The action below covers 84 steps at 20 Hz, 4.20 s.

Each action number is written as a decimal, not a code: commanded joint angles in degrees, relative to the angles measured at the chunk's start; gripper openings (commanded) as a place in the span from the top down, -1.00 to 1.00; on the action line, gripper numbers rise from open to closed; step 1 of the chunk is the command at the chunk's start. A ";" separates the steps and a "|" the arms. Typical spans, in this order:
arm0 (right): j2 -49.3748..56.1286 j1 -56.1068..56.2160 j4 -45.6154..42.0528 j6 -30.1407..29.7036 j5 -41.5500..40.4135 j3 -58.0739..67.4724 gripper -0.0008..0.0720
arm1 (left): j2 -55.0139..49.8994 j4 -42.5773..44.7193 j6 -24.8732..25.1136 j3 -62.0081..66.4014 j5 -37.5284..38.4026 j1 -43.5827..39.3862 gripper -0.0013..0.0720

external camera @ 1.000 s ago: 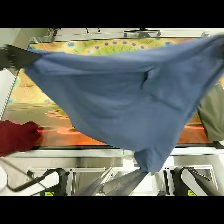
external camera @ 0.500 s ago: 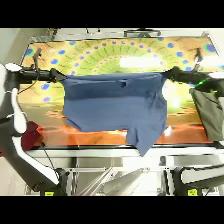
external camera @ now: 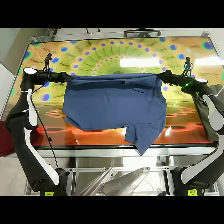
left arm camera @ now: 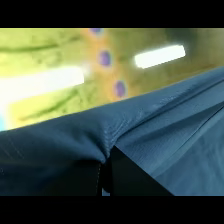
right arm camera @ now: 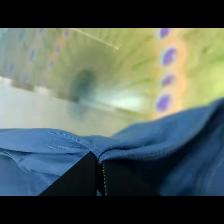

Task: Fold the shirts.

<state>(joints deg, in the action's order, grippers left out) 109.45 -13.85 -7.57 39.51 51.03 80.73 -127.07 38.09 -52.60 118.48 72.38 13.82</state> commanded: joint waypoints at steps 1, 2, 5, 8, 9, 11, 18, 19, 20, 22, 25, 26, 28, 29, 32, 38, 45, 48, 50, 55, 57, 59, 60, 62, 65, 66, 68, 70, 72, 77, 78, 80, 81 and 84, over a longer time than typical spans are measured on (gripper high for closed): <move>0.57 -0.11 -12.26 6.01 0.87 0.31 0.94 | 1.36 3.74 1.20 -4.37 -0.72 0.07 0.91; 0.57 0.00 -14.67 7.32 0.90 0.28 0.94 | 1.42 4.50 1.18 -4.94 -0.66 -0.15 0.90; 0.66 0.52 -15.82 7.23 0.81 0.31 0.94 | 1.42 4.39 1.18 -5.49 -2.27 -0.90 0.90; 0.68 1.11 -15.82 7.23 0.70 0.31 0.74 | 1.42 4.39 1.16 -5.38 -3.06 -2.25 0.83; 0.59 1.09 -15.74 7.30 0.68 0.31 0.28 | 1.53 4.35 1.14 -5.29 -2.89 -2.25 0.28; -0.20 0.57 -15.80 8.00 1.11 0.31 0.29 | 2.69 4.46 0.94 -5.29 -1.44 -1.49 0.14; -13.20 -7.19 -29.00 16.76 19.26 -0.24 0.29 | 16.83 13.60 -12.76 -5.46 14.62 7.91 0.15; -15.63 -7.61 -31.71 17.84 21.42 -1.55 0.29 | 18.95 15.96 -14.03 -6.71 18.08 8.61 0.15; -18.36 -7.67 -33.42 17.81 22.99 -3.93 0.29 | 21.46 17.53 -14.58 -9.81 20.52 9.07 0.15; -25.22 -7.74 -36.24 18.03 22.82 -12.11 0.29 | 27.98 18.01 -14.29 -21.53 20.26 9.55 0.15; -34.60 -9.75 -40.30 19.93 18.71 -24.41 0.29 | 35.26 20.59 -11.87 -38.71 17.75 9.64 0.20; -37.27 -11.04 -40.17 20.70 16.94 -28.15 0.29 | 36.72 22.05 -11.04 -43.60 15.69 9.64 0.20; -41.03 -13.07 -40.19 22.40 15.56 -33.75 0.29 | 37.68 22.25 -8.76 -50.51 11.82 9.57 0.20; -42.21 -13.57 -40.22 22.84 15.61 -35.85 0.29 | 37.62 22.27 -7.48 -52.76 10.10 9.55 0.20; -43.60 -13.42 -39.78 23.76 16.39 -40.54 0.12 | 35.63 21.81 -5.14 -56.43 4.98 8.96 0.20; -43.60 -13.44 -39.82 25.16 20.55 -45.05 -0.05 | 27.47 21.92 -2.93 -52.11 3.61 5.53 0.20; -43.89 -12.02 -38.60 26.53 21.62 -53.99 -0.06 | 23.23 21.94 -3.17 -43.34 11.82 1.36 0.93; -43.78 -9.25 -38.25 26.56 17.97 -56.48 -0.06 | 23.43 23.21 -5.70 -42.53 14.64 0.61 0.93; -43.25 -7.04 -36.74 26.56 17.68 -56.92 -0.06 | 25.38 25.42 -7.52 -45.33 15.12 0.90 0.93; -42.49 -2.05 -35.85 26.58 13.20 -56.92 -0.06 | 35.87 28.35 -8.39 -55.95 13.84 5.49 0.93; -42.47 -1.68 -35.67 26.58 12.55 -56.92 -0.06 | 39.63 28.26 -8.37 -58.90 13.09 8.07 0.93; -42.14 -1.73 -35.69 26.56 12.17 -56.92 -0.06 | 42.01 28.11 -8.26 -61.07 11.89 10.05 0.93; -41.86 -1.73 -35.69 26.56 12.20 -56.92 -0.06 | 42.60 28.13 -7.56 -61.96 11.28 10.40 0.93; -41.57 -1.70 -35.69 26.56 12.26 -56.92 -0.06 | 42.64 28.24 -7.23 -63.01 10.82 10.47 0.92; -41.57 -1.70 -35.69 26.56 13.16 -56.92 -0.06 | 42.60 29.40 -8.72 -61.59 12.98 10.62 -0.24; -41.59 -1.70 -35.69 26.53 13.38 -56.92 -0.06 | 42.60 30.47 -10.40 -60.00 13.38 10.64 -0.78; -41.59 -1.70 -35.74 26.51 13.46 -56.92 -0.06 | 42.60 31.34 -11.58 -56.78 12.28 10.73 -0.98; -41.59 -1.70 -35.74 26.49 13.40 -56.92 -0.06 | 42.45 31.17 -11.54 -56.37 9.20 10.73 -0.94; -41.57 -1.70 -35.71 26.49 13.46 -56.92 -0.06 | 41.42 30.71 -10.95 -58.10 5.77 10.71 -0.93; -41.59 -1.73 -35.74 27.26 15.69 -56.92 -0.06 | 34.27 21.64 -3.91 -59.21 5.64 10.71 -0.93; -41.59 -1.77 -35.74 27.39 16.06 -57.00 -0.06 | 33.03 22.10 -3.82 -59.23 5.46 10.71 -0.93; -41.68 -1.73 -35.12 28.72 15.43 -57.86 -0.06 | 31.23 22.08 -3.74 -59.23 5.64 10.71 -0.65; -41.68 -1.64 -34.05 28.61 14.36 -58.45 -0.06 | 30.71 21.55 -2.69 -59.23 6.05 10.71 -0.31; -41.57 -1.66 -26.29 23.10 9.84 -58.69 -0.06 | 30.86 16.74 0.11 -59.23 6.67 10.73 0.13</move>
<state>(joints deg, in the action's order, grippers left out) 67.83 -15.53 -40.53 66.32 64.77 22.41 -95.42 58.59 -55.35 59.29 79.50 24.56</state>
